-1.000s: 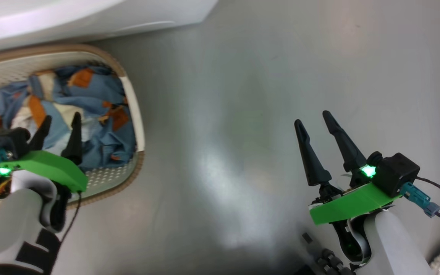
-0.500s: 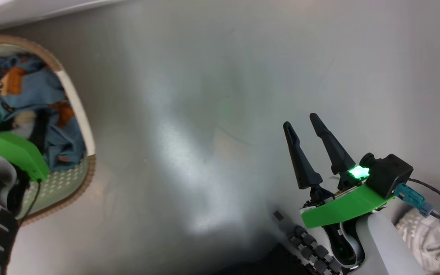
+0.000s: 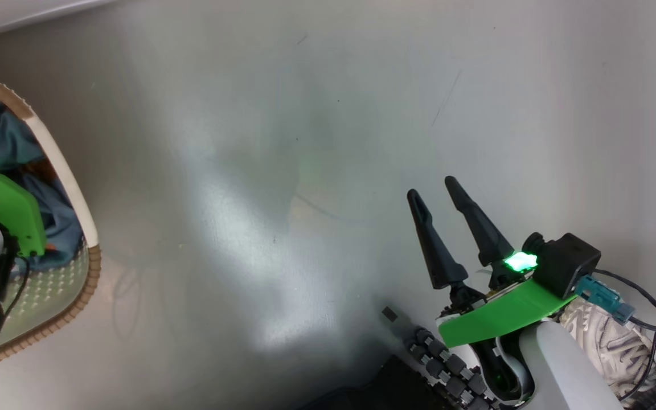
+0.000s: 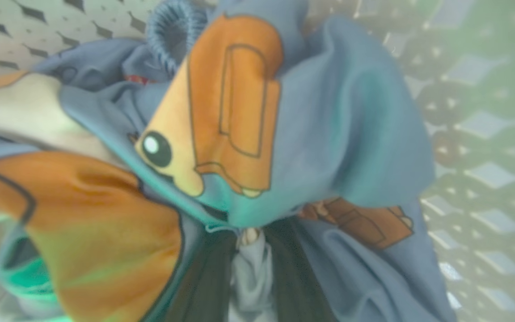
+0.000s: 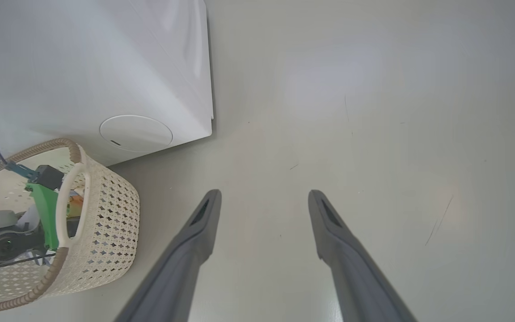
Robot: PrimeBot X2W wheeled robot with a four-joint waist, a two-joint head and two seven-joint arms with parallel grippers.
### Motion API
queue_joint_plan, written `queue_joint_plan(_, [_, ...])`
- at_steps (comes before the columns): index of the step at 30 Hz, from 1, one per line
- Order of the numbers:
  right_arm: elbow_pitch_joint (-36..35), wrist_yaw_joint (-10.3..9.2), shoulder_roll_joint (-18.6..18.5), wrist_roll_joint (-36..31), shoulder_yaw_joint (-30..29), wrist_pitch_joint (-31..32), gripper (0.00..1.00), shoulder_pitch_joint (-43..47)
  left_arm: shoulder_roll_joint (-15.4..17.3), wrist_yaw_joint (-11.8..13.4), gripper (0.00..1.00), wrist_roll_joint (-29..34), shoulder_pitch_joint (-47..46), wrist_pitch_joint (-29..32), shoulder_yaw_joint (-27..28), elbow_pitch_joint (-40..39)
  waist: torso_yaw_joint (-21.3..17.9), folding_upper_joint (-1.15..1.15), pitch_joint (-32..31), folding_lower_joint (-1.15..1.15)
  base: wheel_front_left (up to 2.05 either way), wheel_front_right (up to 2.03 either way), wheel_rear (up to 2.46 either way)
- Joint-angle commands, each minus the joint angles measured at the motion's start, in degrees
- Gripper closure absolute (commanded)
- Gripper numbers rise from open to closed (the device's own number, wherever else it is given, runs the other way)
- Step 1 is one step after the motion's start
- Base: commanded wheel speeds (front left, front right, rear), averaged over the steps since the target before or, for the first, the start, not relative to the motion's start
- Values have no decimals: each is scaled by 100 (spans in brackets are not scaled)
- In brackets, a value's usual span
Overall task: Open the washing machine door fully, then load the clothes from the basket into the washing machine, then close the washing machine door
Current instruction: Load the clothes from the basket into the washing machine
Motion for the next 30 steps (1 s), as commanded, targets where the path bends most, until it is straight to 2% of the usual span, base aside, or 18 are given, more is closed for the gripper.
queue_joint_plan(1, [-64, 9, -23, 51, 44, -67, 0, 176, 105, -18, 100, 20, 73, -75, 62, 20, 64, 0, -113, 0, 0, 0, 0])
queue_joint_plan(11, [-36, 9, -23, -184, -218, -67, 0, 68, -218, -157, 100, -154, 400, -766, 96, 156, 558, 0, -773, 0, 0, 0, 0])
queue_joint_plan(19, [108, 9, -23, -530, -490, -67, 0, 71, -699, -280, 100, -317, 857, -1289, 149, 28, 1246, 0, -1560, 0, 0, 0, 0])
queue_joint_plan(23, [186, 9, -22, -655, -595, -67, 0, 120, -802, -285, 100, -302, 1066, -1351, 228, -317, 1528, 0, -1876, 0, 0, 0, 0])
queue_joint_plan(30, [284, 9, -22, -771, -688, -67, 0, 205, -821, -185, 100, -114, 1810, -1357, 746, -1595, 1881, 0, -2409, 0, 0, 0, 0])
